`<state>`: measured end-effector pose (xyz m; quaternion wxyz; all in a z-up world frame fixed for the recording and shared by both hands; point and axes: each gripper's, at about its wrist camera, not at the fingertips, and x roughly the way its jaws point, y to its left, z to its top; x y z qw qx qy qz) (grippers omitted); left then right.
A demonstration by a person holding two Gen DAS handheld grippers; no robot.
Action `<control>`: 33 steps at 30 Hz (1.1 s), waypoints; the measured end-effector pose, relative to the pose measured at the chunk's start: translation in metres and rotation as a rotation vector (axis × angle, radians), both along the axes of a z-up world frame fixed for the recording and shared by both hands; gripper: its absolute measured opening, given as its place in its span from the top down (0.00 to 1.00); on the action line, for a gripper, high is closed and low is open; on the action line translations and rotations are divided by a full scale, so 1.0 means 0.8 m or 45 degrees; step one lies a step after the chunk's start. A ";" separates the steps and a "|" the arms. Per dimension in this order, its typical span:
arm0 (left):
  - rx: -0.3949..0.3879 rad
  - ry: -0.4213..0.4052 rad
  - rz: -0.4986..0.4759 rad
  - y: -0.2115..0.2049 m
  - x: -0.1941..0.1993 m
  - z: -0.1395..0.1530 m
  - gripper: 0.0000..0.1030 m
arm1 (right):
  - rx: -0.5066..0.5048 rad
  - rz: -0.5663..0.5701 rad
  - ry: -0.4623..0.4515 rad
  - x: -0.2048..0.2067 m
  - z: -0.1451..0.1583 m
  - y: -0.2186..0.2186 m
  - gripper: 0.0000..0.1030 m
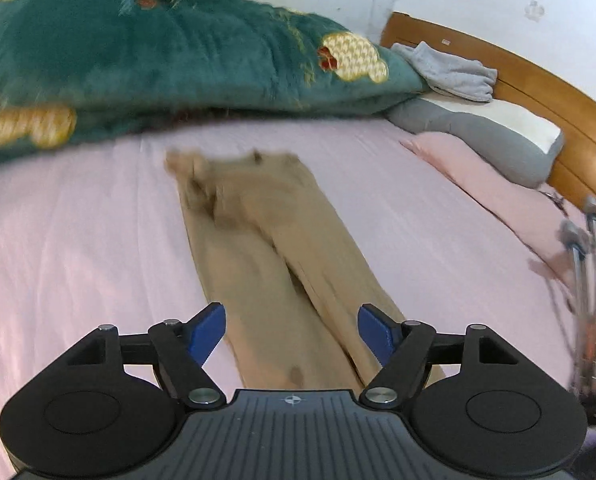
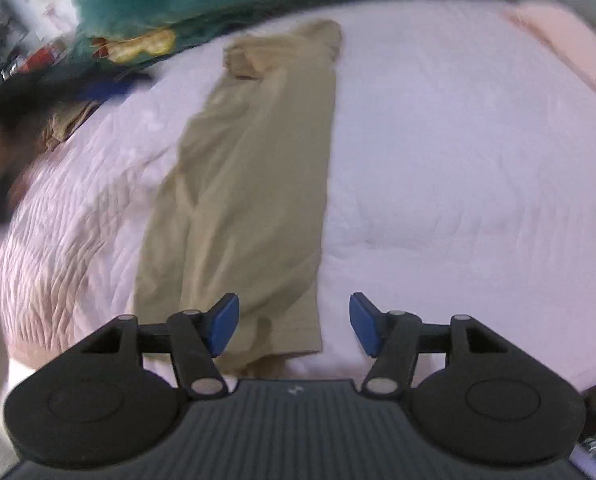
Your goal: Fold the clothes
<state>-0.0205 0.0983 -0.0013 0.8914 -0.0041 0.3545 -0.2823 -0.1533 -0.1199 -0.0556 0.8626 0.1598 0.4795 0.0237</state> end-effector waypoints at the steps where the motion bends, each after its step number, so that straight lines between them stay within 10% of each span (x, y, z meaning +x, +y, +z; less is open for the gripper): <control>1: -0.010 0.025 0.016 0.004 -0.023 -0.009 0.28 | 0.033 0.017 0.026 0.006 -0.011 -0.001 0.40; 7: -0.012 0.180 0.205 0.005 -0.124 -0.087 0.28 | 0.133 0.087 0.042 0.011 -0.055 0.003 0.45; 10: -0.026 0.235 0.245 -0.005 -0.150 -0.116 0.28 | 0.139 0.126 0.054 0.001 -0.051 -0.001 0.91; 15: 0.047 0.224 0.217 -0.021 -0.172 -0.127 0.28 | 0.284 0.074 -0.044 -0.033 -0.034 -0.037 0.96; 19: 0.076 0.228 0.203 -0.021 -0.175 -0.128 0.28 | 0.121 0.067 0.118 -0.057 -0.045 -0.059 1.00; 26: 0.067 0.205 0.166 -0.032 -0.165 -0.125 0.28 | 0.285 0.016 -0.097 -0.074 -0.014 -0.073 0.81; 28: 0.067 0.214 0.172 -0.040 -0.159 -0.127 0.26 | 0.232 0.047 -0.149 -0.059 -0.006 -0.062 0.44; 33: 0.133 0.132 0.112 -0.067 -0.172 -0.137 0.04 | 0.151 0.073 -0.092 -0.027 -0.029 -0.041 0.41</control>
